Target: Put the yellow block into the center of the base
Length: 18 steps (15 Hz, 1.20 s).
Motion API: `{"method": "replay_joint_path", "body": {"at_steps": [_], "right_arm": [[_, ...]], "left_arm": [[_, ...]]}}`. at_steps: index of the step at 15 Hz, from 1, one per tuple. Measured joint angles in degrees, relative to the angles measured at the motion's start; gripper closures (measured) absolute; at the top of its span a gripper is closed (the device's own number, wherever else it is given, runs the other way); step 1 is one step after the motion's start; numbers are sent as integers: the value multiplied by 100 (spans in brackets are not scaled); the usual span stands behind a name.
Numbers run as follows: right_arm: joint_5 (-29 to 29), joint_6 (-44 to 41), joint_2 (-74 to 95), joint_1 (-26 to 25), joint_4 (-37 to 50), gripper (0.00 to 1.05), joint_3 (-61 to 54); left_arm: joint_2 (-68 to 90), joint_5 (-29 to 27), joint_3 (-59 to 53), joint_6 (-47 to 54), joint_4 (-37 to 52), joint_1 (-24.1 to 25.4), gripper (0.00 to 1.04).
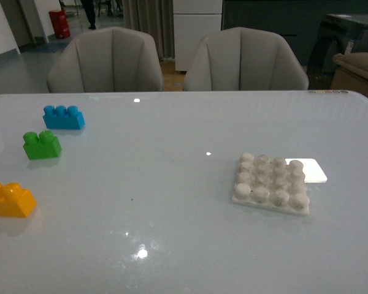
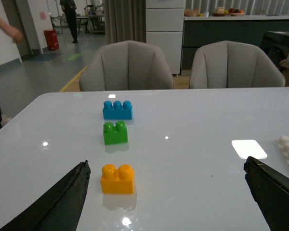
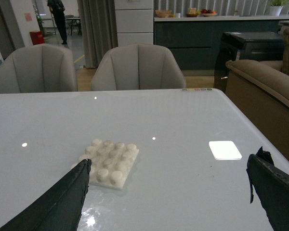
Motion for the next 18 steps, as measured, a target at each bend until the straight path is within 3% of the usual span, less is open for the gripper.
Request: {"method": "replay_joint_path", "body": {"at_steps": [18], "right_arm": [[0, 0, 0, 0, 0, 6, 0]], "left_arm": [[0, -2, 0, 0, 0, 0, 7]]}}
